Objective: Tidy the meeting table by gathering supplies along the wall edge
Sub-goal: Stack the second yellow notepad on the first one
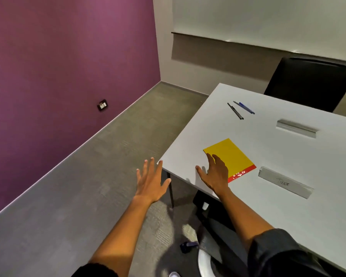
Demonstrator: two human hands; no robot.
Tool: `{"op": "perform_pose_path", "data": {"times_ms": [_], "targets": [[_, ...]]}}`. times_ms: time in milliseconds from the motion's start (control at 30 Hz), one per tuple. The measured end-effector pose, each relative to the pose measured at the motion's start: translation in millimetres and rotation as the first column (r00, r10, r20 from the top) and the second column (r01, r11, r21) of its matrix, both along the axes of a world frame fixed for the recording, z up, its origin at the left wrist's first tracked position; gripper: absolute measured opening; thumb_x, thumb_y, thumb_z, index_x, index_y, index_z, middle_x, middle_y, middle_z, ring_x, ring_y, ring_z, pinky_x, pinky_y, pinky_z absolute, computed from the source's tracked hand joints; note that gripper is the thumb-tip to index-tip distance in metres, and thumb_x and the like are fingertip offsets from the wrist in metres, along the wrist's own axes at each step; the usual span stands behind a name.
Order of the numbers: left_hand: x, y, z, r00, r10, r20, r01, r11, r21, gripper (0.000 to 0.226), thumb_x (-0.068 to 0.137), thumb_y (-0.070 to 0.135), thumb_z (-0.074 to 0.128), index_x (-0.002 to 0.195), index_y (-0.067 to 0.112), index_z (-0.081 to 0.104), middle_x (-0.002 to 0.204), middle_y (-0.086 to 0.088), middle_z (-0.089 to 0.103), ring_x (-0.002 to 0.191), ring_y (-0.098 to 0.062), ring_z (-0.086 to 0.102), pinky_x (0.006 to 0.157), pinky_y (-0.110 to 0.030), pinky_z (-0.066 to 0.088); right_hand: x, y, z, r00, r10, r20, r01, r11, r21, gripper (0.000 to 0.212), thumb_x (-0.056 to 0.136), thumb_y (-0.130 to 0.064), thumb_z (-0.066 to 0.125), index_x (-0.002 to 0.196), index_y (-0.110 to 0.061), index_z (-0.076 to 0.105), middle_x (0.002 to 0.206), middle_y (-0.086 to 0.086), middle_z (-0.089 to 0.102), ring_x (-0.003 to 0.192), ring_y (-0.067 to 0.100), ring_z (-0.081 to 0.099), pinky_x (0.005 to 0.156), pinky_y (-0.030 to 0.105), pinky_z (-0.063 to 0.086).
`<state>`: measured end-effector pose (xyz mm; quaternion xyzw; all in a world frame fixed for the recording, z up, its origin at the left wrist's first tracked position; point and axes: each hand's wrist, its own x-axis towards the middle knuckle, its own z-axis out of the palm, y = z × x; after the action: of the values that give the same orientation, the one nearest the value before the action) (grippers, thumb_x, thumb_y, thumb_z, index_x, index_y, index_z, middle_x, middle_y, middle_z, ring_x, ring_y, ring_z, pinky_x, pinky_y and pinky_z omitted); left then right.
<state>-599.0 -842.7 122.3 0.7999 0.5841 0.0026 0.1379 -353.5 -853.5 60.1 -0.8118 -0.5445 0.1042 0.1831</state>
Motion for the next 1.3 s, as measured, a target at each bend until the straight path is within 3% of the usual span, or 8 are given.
{"op": "perform_pose_path", "data": {"times_ms": [400, 633, 833, 1067, 1300], "targets": [[-5, 148, -32, 0.952, -0.304, 0.034, 0.306, 0.944, -0.122, 0.077, 0.092, 0.056, 0.04, 0.153, 0.024, 0.005, 0.161, -0.009, -0.007, 0.148, -0.029, -0.011, 0.118, -0.055, 0.001, -14, 55, -20, 0.932, -0.363, -0.02, 0.362, 0.932, -0.023, 0.071, 0.086, -0.058, 0.056, 0.144, -0.019, 0.041, 0.149, 0.012, 0.041, 0.136, 0.033, 0.04, 0.104, 0.044, 0.038], [-6, 220, -32, 0.883, -0.467, 0.043, 0.468, 0.871, -0.149, 0.077, 0.092, 0.058, 0.039, 0.153, 0.026, 0.004, 0.161, -0.006, -0.01, 0.148, -0.027, -0.014, 0.117, -0.054, -0.001, -31, 61, -23, 0.809, -0.588, -0.024, 0.584, 0.807, -0.086, 0.072, 0.087, -0.057, 0.055, 0.146, -0.019, 0.036, 0.15, 0.012, 0.038, 0.136, 0.032, 0.039, 0.105, 0.044, 0.038], [5, 251, -40, 0.817, -0.576, 0.026, 0.569, 0.798, -0.199, 0.077, 0.093, 0.058, 0.039, 0.153, 0.027, 0.002, 0.161, -0.007, -0.012, 0.147, -0.028, -0.015, 0.118, -0.055, -0.001, -36, 63, -30, 0.647, -0.758, -0.087, 0.748, 0.652, -0.124, 0.068, 0.087, -0.047, 0.058, 0.144, -0.017, 0.037, 0.148, 0.013, 0.039, 0.129, 0.036, 0.045, 0.1, 0.046, 0.042], [43, 256, -51, 0.733, -0.68, 0.016, 0.661, 0.707, -0.25, 0.076, 0.093, 0.058, 0.036, 0.153, 0.027, 0.001, 0.16, -0.006, -0.013, 0.147, -0.029, -0.015, 0.117, -0.056, -0.002, -28, 55, -45, 0.527, -0.842, -0.113, 0.831, 0.539, -0.136, 0.054, 0.09, -0.036, 0.055, 0.138, -0.012, 0.046, 0.138, 0.014, 0.048, 0.118, 0.038, 0.052, 0.093, 0.046, 0.046], [107, 269, -59, 0.655, -0.755, -0.029, 0.703, 0.623, -0.343, 0.075, 0.094, 0.058, 0.034, 0.153, 0.027, -0.001, 0.16, -0.005, -0.014, 0.147, -0.028, -0.015, 0.117, -0.053, -0.002, 12, 61, -58, 0.444, -0.881, -0.162, 0.846, 0.472, -0.248, 0.056, 0.09, -0.037, 0.055, 0.139, -0.015, 0.041, 0.146, 0.017, 0.039, 0.127, 0.04, 0.045, 0.099, 0.048, 0.043]]}}
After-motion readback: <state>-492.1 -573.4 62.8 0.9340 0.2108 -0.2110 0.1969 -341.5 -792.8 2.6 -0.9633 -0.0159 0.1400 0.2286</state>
